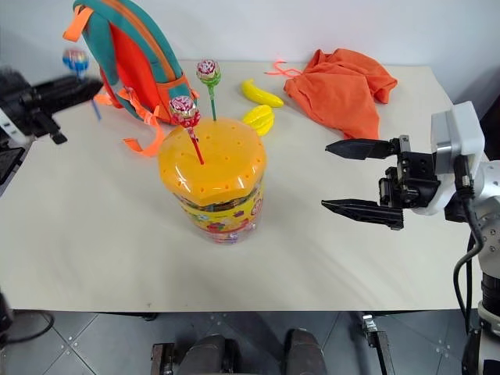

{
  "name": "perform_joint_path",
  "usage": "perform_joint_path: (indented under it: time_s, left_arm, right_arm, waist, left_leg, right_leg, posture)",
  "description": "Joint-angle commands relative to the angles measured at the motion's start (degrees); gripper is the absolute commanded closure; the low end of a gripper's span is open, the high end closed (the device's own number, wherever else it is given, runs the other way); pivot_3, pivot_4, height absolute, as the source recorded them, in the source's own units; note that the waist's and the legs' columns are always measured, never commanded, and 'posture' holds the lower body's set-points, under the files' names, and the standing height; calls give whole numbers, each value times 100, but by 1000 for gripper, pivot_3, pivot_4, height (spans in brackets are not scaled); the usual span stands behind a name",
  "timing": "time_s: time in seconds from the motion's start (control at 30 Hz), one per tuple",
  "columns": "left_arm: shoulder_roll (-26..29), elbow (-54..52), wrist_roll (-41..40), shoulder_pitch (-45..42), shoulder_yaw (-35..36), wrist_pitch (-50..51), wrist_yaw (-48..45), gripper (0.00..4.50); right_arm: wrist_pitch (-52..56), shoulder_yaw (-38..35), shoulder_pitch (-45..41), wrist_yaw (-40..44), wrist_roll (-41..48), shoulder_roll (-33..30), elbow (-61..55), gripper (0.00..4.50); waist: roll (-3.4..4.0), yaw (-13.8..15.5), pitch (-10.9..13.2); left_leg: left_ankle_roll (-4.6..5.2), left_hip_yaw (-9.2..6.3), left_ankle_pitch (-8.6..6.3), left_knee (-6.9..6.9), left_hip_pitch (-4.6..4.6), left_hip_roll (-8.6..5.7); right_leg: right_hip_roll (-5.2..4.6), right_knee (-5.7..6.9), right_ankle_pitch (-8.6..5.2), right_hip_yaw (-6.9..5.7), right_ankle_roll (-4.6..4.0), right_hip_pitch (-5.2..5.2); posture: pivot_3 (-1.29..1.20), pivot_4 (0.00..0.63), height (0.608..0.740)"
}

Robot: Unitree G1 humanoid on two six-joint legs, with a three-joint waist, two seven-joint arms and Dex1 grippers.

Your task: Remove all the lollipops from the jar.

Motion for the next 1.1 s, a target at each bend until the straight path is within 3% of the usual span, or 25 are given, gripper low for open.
perform_joint_path:
  time_s: [0.03,0.2,0.4,0.5,0.8,0.93,1.1]
  left_arm:
    - [350,-135,371,586,237,1362,732,4434]
    - [418,-145,877,1511,211,2218,1292,4434]
    - [447,95,1230,1599,141,2716,1529,4434]
    - [485,127,1198,1430,181,2926,1439,3819]
    - [1245,-141,954,1416,-235,2881,716,1283]
    - [1499,-279,818,1024,-353,2647,376,30]
    - [1093,-685,306,240,-218,1487,-446,30]
  right_arm:
    - [-125,66,-177,80,-64,94,83,0]
    - [-164,224,-350,163,-178,245,230,0]
    - [-200,320,-464,212,-253,324,337,0]
    - [-204,342,-518,226,-283,346,383,0]
    - [-214,366,-670,288,-434,379,511,0]
    - [-208,334,-682,301,-465,346,521,0]
    - [-226,255,-747,332,-458,293,532,0]
  waist:
    - [0,3,0]
    - [-8,49,1]
    - [-14,47,-3]
    - [-14,31,-3]
    - [-16,22,-4]
    - [-18,33,-3]
    - [-18,48,-3]
  left_leg:
    - [0,0,0,0,0,0]
    - [0,-4,0,1,-5,-5]
    - [-3,-1,-1,1,-6,-7]
    - [-4,5,-1,0,-5,-7]
    - [-5,30,-2,-4,-5,-6]
    - [-6,48,-2,-3,-5,-6]
    - [-6,49,-2,-1,-7,-7]
  right_leg:
    - [0,0,0,0,0,0]
    - [-2,1,0,1,0,0]
    - [-1,0,0,1,0,0]
    - [-1,1,0,0,0,-1]
    - [0,1,0,2,0,-4]
    - [0,1,0,2,0,-5]
    - [-1,0,0,2,0,-5]
  posture:
    - [0,150,740]
    - [0,150,740]
    - [0,150,740]
    - [0,150,740]
    - [0,150,740]
    - [0,150,740]
    - [0,150,740]
